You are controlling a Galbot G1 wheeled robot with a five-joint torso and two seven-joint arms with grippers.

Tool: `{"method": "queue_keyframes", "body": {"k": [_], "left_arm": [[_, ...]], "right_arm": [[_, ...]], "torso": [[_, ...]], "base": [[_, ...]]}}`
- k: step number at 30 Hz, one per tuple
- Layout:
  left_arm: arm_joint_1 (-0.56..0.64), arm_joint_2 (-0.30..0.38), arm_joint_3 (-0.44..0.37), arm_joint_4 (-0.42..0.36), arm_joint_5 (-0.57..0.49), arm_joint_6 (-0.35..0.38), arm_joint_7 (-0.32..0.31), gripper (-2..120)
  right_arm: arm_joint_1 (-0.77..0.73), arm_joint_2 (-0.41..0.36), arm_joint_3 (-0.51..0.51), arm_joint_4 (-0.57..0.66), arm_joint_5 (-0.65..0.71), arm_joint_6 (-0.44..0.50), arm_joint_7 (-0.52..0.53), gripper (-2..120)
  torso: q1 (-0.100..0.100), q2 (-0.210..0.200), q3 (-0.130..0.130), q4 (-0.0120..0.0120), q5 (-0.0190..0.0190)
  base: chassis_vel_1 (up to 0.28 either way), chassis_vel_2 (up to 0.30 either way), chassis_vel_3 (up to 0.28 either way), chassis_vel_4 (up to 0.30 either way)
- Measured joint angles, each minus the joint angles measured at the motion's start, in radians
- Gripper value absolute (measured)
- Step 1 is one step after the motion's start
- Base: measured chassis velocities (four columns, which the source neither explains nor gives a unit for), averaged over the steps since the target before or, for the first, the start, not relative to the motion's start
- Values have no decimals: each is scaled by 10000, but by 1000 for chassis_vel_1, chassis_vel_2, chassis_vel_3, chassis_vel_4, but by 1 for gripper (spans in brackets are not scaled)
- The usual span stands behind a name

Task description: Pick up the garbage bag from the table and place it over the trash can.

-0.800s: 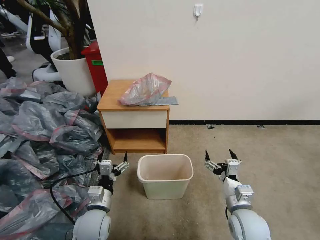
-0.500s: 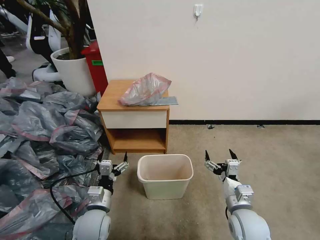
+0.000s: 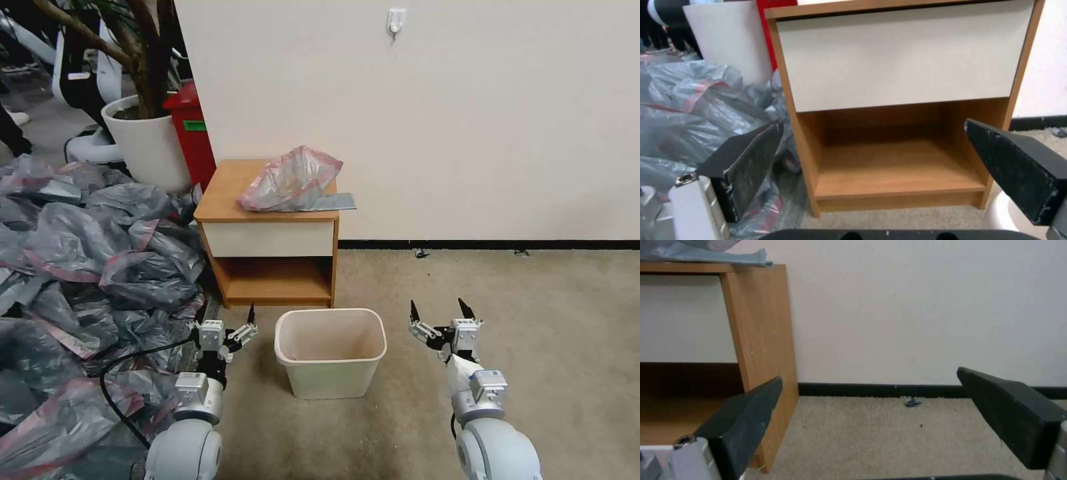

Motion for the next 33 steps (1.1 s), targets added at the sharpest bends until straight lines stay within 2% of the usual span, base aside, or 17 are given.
{"method": "queue_keyframes", "body": {"k": [20, 22, 24, 26, 28, 31, 33], "left_arm": [[21, 52, 0, -54, -54, 10, -30, 100], [222, 463, -17, -496, -602, 145, -300, 100], [565, 1156, -92, -1233, -1505, 389, -810, 100], [652, 1340, -94, -1401, -1747, 430, -954, 100], [734, 1525, -19, -1356, -1915, 258, -1045, 100], [728, 1605, 3, -1251, -1944, 88, -1060, 100], [723, 1626, 39, -1183, -1945, 23, -1061, 100]], "right_arm": [[-30, 8, 12, 35, 0, -8, 8, 100], [-303, 101, 122, 483, 12, -104, 201, 100], [-816, 283, 332, 1274, 58, -290, 551, 100], [-1129, 397, 460, 1766, 87, -410, 777, 100], [-1458, 419, 586, 2313, 581, -487, 1124, 100], [-1379, 316, 529, 2309, 909, -367, 1223, 100], [-1297, 273, 454, 2201, 969, -207, 1231, 100]], "torso": [[0, 0, 0, 0, -1], [0, 0, 1, 2, -2], [0, 0, 0, 1, 7], [0, 1, -1, 3, 6], [1, 0, -1, -4, -12], [-1, 0, -1, -2, 5], [0, 0, -1, 1, -4]], "base": [[0, 0, 0, 0], [0, 0, 0, 0], [0, 0, 0, 0], [0, 0, 0, 0], [0, 0, 0, 0], [0, 0, 0, 0], [0, 0, 0, 0]]}}
